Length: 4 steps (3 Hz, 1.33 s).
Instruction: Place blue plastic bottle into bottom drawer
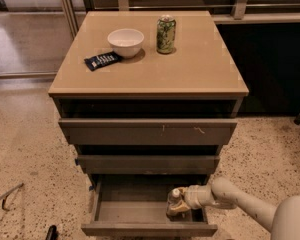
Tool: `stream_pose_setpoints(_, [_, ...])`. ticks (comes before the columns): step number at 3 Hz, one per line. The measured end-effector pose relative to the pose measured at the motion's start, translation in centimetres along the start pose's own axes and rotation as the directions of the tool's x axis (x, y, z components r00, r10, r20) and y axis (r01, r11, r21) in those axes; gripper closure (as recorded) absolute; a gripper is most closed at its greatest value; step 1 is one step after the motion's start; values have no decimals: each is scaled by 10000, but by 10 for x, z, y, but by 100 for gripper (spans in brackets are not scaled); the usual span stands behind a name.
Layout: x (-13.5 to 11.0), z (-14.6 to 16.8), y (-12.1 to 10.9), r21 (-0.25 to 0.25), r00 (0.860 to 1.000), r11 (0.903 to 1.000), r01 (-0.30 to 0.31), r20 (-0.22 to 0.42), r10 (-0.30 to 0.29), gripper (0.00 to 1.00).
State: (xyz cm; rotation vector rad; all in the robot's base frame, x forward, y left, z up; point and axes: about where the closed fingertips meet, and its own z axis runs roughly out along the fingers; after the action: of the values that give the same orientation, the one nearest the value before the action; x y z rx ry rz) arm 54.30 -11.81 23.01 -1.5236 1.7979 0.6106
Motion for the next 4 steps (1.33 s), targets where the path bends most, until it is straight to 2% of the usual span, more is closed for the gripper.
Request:
stream_pose_setpoints(1, [15,20,-5,-260,9999,9997,49,96,-46,100])
stream_pose_setpoints(2, [19,26,-6,-333,9999,9994,103,93,-100,100])
stream_pose_setpoints(3, [19,26,-6,-333,9999,9994,103,93,-100,81])
stream_pose_setpoints(4, [19,26,-6,-334,9999,9994,103,94,-100,58])
